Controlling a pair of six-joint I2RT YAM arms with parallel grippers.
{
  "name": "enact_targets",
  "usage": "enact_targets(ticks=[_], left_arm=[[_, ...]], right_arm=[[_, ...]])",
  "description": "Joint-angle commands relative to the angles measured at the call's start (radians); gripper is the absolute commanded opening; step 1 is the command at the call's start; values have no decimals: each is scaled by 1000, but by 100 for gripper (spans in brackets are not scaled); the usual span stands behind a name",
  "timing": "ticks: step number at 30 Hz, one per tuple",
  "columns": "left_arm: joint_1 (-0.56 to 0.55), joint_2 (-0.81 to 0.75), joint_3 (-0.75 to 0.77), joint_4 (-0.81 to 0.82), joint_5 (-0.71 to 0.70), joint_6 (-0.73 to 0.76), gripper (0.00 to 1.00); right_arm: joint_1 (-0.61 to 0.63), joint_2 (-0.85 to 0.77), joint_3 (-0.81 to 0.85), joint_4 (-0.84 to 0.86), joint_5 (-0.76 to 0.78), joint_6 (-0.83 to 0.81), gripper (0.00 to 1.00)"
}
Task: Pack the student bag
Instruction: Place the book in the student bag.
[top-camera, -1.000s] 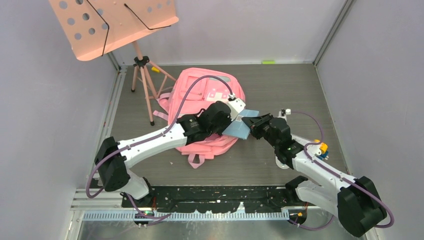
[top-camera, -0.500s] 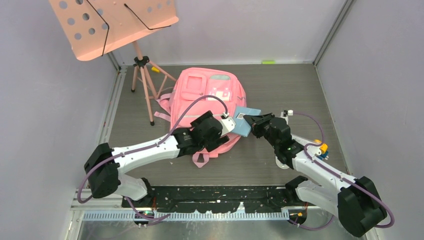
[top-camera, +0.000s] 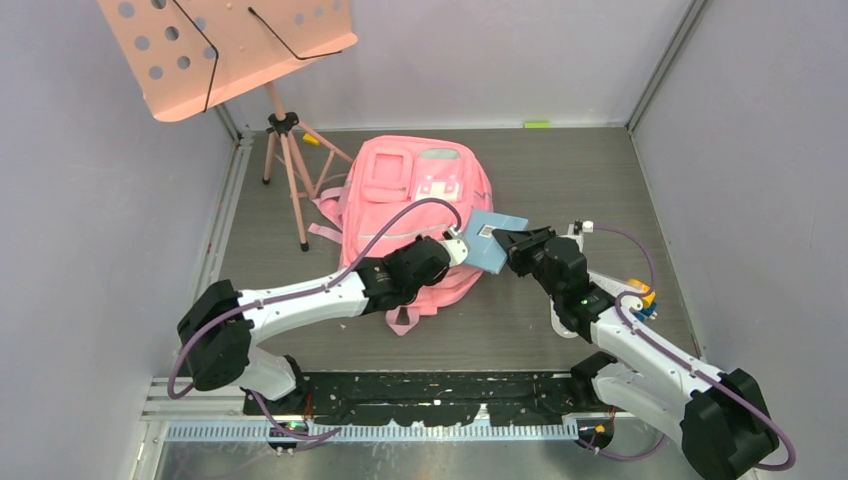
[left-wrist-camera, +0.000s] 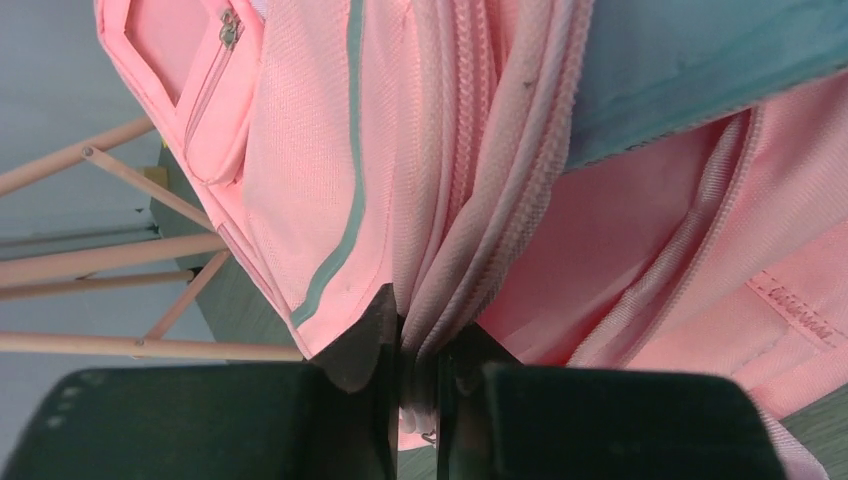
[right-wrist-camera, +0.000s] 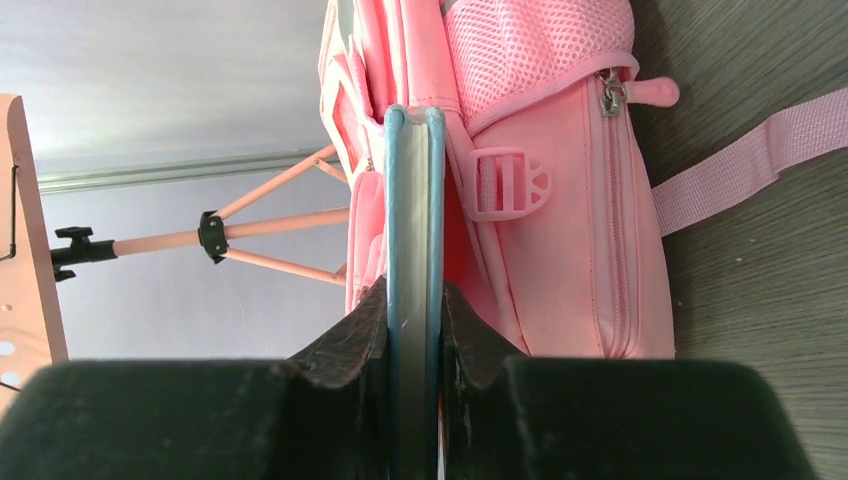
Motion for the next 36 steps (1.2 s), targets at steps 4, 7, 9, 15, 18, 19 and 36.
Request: enact_targets(ticks=[4,7,9,15,18,19,36], left_arm=[[4,-76,76,-64,55,-64,0],[4,-97,168,-111,150,-134,0],[4,-90,247,-151,225,-174,0],[-6,15,489,-266,363,-241,0],[-12,45,546,-269,421,-279,0],[-13,55,564,-267,446,-306,0],[-13,159,683,-213,578,-438,0]], right_arm=[[-13,-77,82,56,170,-17,0],[-13,-72,90,14,193,-28,0],[-14,-68,92,-4,201,-33,0],[-13,-66,88,-19,237,-34,0],[-12,-70,90,-26,270,-37,0],[-13,-69,90,-23,279,-38,0],[85,221,111,150,315,-138,2]])
